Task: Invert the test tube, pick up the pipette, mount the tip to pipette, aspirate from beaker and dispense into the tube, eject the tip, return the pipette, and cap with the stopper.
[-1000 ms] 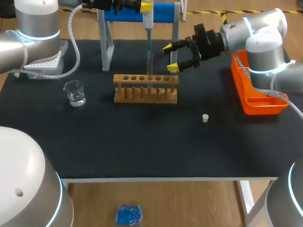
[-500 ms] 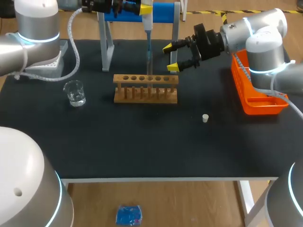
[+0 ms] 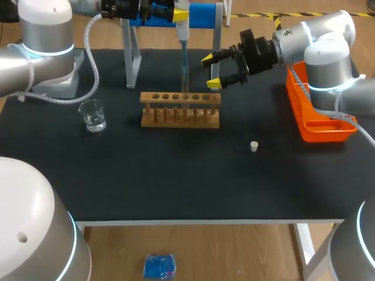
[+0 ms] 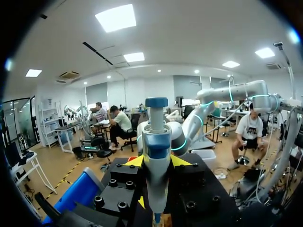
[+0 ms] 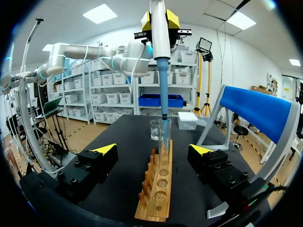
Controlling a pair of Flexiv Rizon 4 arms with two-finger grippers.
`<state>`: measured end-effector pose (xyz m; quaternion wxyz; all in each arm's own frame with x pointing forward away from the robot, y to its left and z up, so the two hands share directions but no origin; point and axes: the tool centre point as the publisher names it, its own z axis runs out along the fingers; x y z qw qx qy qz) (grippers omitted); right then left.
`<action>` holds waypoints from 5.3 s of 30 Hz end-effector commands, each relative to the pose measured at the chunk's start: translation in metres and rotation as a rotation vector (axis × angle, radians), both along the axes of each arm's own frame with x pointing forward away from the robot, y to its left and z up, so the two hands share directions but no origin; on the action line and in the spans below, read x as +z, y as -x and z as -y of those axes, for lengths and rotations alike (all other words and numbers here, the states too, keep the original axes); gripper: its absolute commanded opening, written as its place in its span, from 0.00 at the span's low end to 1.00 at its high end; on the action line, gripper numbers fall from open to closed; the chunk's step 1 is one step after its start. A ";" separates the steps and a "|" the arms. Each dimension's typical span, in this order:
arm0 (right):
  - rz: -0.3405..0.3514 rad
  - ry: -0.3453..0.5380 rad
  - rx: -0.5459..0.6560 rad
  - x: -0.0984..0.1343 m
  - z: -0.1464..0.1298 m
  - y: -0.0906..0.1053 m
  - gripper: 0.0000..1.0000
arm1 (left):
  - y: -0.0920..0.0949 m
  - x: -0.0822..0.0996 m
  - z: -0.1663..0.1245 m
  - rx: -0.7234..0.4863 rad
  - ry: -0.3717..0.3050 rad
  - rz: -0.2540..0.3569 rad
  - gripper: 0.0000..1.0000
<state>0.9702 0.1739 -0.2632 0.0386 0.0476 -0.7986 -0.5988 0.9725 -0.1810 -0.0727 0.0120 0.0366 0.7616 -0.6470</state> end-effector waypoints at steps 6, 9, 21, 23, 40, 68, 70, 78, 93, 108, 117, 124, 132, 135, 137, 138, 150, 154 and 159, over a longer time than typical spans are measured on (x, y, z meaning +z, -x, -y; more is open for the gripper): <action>0.000 0.001 0.002 0.000 0.000 -0.001 1.00 | 0.000 -0.004 0.004 0.002 0.007 0.000 0.00; 0.000 0.001 0.002 0.000 0.000 -0.001 1.00 | 0.000 -0.005 0.005 -0.001 0.007 -0.003 0.00; 0.000 0.001 0.002 0.000 0.000 -0.001 1.00 | 0.000 -0.012 0.004 0.006 0.013 -0.018 0.00; 0.000 0.001 0.002 0.000 0.000 -0.001 1.00 | 0.000 -0.012 0.004 0.007 0.014 -0.020 0.00; 0.000 0.001 0.002 0.000 0.000 -0.001 1.00 | 0.001 -0.008 0.001 0.011 0.017 -0.030 0.00; 0.000 0.001 0.002 0.000 0.000 -0.001 1.00 | 0.001 -0.006 0.002 0.015 0.014 -0.037 0.00; 0.000 0.001 0.002 0.000 0.000 -0.001 1.00 | 0.001 -0.006 0.002 0.015 0.014 -0.037 0.00; 0.000 0.001 0.002 0.000 0.000 -0.001 1.00 | 0.001 -0.006 0.002 0.015 0.014 -0.037 0.00; 0.000 -0.003 0.009 0.010 0.005 0.004 1.00 | 0.001 -0.006 0.002 0.015 0.014 -0.037 0.00; -0.034 0.086 -0.018 0.091 0.031 0.022 1.00 | 0.001 -0.006 0.002 0.015 0.014 -0.037 0.00; -0.024 0.159 -0.050 0.150 0.028 0.028 1.00 | 0.001 -0.006 0.002 0.015 0.014 -0.037 0.00; 0.015 0.188 -0.057 0.204 0.025 0.035 1.00 | 0.001 -0.006 0.002 0.015 0.014 -0.037 0.00; 0.061 0.213 -0.074 0.246 0.019 0.051 1.00 | 0.001 -0.006 0.002 0.015 0.014 -0.037 0.00; 0.070 0.222 -0.085 0.255 0.017 0.053 1.00 | 0.001 -0.006 0.002 0.015 0.014 -0.037 0.00; 0.077 0.230 -0.096 0.260 0.015 0.053 1.00 | 0.001 -0.006 0.002 0.015 0.014 -0.037 0.00; 0.076 0.231 -0.101 0.262 0.014 0.052 1.00 | 0.001 -0.006 0.002 0.015 0.014 -0.037 0.00; 0.047 0.267 -0.138 0.271 -0.003 0.041 0.00 | 0.001 -0.006 0.002 0.015 0.014 -0.037 0.00; 0.025 0.270 -0.155 0.273 -0.008 0.036 0.00 | 0.001 -0.006 0.002 0.015 0.014 -0.037 0.00; 0.007 0.274 -0.162 0.276 -0.019 0.029 0.00 | 0.001 -0.006 0.002 0.015 0.014 -0.037 0.00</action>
